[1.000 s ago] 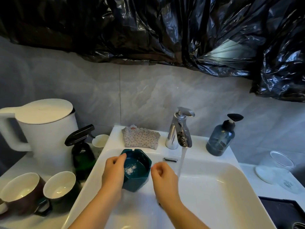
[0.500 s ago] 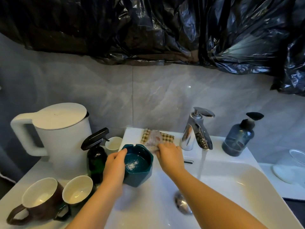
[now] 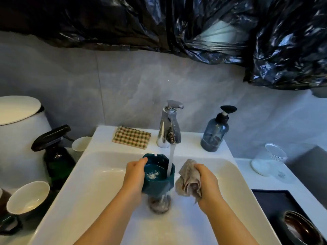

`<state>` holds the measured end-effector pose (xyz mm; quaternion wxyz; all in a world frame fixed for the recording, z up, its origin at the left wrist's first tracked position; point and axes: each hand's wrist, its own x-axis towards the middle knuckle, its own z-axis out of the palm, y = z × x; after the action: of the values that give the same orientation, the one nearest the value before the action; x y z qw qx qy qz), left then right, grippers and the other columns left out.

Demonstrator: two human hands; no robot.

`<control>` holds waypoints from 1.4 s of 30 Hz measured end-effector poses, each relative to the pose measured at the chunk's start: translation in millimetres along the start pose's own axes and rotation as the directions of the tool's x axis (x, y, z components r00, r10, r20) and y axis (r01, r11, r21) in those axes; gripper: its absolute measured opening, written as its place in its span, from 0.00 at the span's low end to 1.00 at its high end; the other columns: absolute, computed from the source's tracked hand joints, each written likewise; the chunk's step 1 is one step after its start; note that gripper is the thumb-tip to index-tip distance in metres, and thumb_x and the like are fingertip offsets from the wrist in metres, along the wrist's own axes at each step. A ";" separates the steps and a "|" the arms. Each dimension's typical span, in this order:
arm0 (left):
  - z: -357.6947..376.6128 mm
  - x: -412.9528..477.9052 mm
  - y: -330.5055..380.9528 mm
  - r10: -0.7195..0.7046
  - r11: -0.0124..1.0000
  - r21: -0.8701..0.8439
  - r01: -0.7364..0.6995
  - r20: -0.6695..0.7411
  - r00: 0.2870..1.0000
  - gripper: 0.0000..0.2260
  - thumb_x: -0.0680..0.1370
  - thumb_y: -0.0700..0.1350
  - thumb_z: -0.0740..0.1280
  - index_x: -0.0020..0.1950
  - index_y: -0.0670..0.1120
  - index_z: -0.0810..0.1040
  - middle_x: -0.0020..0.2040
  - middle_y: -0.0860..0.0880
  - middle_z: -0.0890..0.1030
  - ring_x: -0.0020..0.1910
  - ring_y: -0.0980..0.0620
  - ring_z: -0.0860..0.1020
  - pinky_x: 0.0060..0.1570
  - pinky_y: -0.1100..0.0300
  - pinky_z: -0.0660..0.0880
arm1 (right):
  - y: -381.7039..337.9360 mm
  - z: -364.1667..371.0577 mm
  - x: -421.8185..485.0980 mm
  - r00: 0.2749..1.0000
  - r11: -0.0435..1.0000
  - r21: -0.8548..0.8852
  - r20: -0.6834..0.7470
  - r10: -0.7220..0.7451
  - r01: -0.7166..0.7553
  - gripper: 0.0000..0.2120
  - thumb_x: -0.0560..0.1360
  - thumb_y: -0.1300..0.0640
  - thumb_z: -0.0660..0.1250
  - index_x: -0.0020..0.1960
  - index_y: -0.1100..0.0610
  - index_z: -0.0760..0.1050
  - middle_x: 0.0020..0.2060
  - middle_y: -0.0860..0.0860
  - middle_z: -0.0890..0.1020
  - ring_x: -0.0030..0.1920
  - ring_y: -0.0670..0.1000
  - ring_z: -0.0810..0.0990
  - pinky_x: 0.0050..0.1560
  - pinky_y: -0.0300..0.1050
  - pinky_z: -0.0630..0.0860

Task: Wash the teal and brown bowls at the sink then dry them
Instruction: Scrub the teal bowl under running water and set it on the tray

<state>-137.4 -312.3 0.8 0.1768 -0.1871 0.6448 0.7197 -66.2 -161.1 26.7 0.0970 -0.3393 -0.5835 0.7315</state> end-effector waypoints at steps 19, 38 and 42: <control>18.4 -10.5 -18.5 -0.095 0.990 0.113 0.082 0.116 0.989 0.11 0.77 0.52 0.61 0.49 0.47 0.78 0.49 0.42 0.82 0.49 0.42 0.78 0.46 0.55 0.71 | 17.3 -7.5 16.5 0.993 0.995 -0.015 0.066 -0.094 0.095 0.04 0.78 0.55 0.60 0.45 0.54 0.71 0.43 0.52 0.77 0.44 0.51 0.78 0.40 0.45 0.77; 17.2 -20.1 -20.0 0.082 0.950 0.301 -0.083 0.015 0.997 0.09 0.78 0.54 0.60 0.50 0.50 0.69 0.48 0.47 0.76 0.45 0.49 0.73 0.41 0.54 0.71 | 14.5 -8.3 2.3 0.909 0.893 -0.170 0.105 -0.404 0.417 0.05 0.74 0.56 0.66 0.43 0.49 0.72 0.38 0.49 0.78 0.38 0.49 0.78 0.35 0.44 0.75; 14.1 -24.7 -13.6 0.166 0.920 0.361 -0.152 -0.007 0.986 0.09 0.78 0.54 0.61 0.50 0.50 0.69 0.45 0.46 0.77 0.43 0.49 0.75 0.43 0.52 0.73 | 21.4 -7.9 1.8 0.852 0.781 -0.344 0.146 -0.503 0.520 0.04 0.73 0.54 0.67 0.42 0.47 0.73 0.39 0.50 0.80 0.39 0.48 0.79 0.38 0.40 0.74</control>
<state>-109.9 -297.1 2.7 0.1366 -0.1122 0.7817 0.5980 -57.3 -160.3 5.7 0.2123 -0.1635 -0.7831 0.5612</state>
